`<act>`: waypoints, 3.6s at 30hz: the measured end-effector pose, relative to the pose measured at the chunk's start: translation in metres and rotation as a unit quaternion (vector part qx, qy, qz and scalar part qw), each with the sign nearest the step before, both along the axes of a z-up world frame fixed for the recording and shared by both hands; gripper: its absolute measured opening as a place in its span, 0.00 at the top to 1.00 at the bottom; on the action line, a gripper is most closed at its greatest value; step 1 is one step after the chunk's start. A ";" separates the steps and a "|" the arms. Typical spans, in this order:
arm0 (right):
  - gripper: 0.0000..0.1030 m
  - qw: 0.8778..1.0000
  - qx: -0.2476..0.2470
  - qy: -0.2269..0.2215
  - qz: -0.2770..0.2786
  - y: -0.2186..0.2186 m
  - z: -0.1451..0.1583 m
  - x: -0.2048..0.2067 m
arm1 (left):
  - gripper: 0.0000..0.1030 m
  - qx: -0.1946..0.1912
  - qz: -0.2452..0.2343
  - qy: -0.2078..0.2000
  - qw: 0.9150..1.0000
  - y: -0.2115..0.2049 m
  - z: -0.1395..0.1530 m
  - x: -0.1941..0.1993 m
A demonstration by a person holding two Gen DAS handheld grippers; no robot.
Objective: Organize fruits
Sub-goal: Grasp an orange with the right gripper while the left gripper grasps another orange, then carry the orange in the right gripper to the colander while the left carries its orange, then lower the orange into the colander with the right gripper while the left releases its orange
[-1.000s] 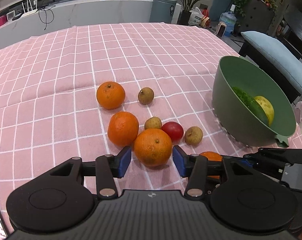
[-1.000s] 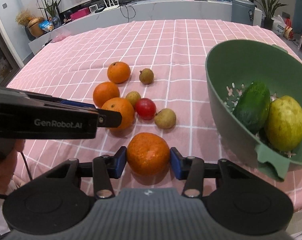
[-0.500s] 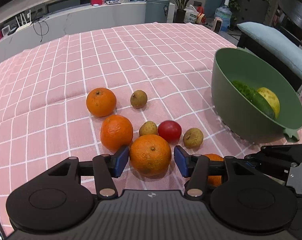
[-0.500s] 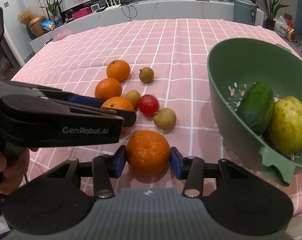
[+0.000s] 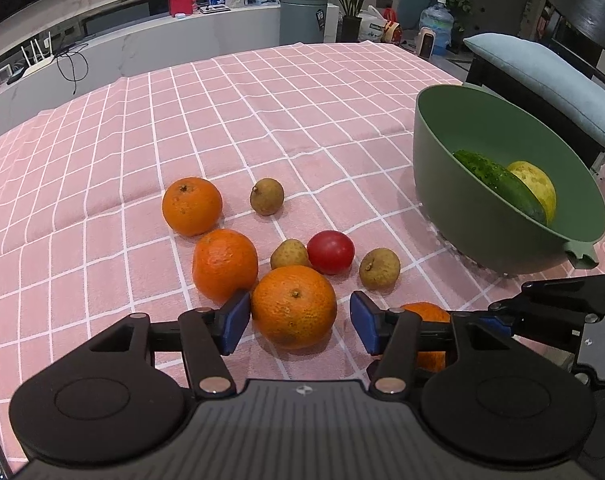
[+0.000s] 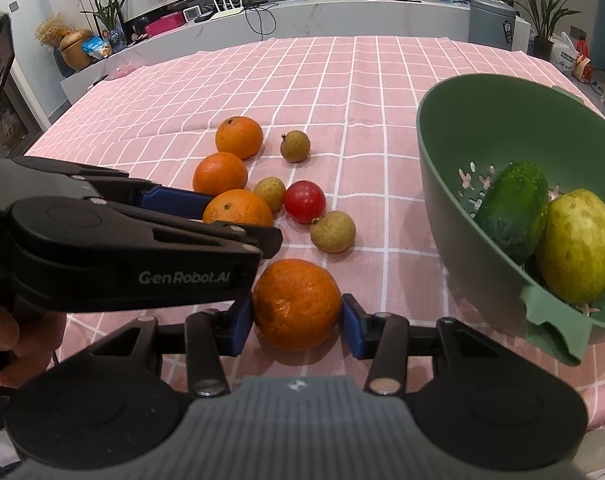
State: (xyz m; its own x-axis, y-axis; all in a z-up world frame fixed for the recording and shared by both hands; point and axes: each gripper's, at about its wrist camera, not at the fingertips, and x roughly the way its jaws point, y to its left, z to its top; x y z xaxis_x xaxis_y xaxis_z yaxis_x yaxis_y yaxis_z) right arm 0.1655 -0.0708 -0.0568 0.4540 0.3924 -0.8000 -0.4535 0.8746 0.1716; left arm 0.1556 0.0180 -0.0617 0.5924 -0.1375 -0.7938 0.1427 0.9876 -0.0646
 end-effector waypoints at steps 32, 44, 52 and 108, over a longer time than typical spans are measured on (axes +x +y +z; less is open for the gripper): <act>0.59 0.994 -0.015 -0.107 -0.011 -0.056 0.096 -0.004 | 0.51 -0.088 0.001 -0.066 0.994 -0.016 0.090 -0.017; 0.59 0.994 -0.105 -0.037 0.005 -0.113 0.088 0.040 | 0.51 -0.087 -0.098 -0.004 0.991 -0.087 0.080 0.017; 0.59 0.986 -0.156 0.008 0.053 -0.116 0.067 0.051 | 0.51 -0.059 -0.128 0.021 0.990 -0.107 0.074 0.026; 0.39 0.994 -0.107 0.014 0.026 -0.111 0.072 0.058 | 0.33 -0.054 -0.049 0.004 0.997 -0.091 0.087 0.048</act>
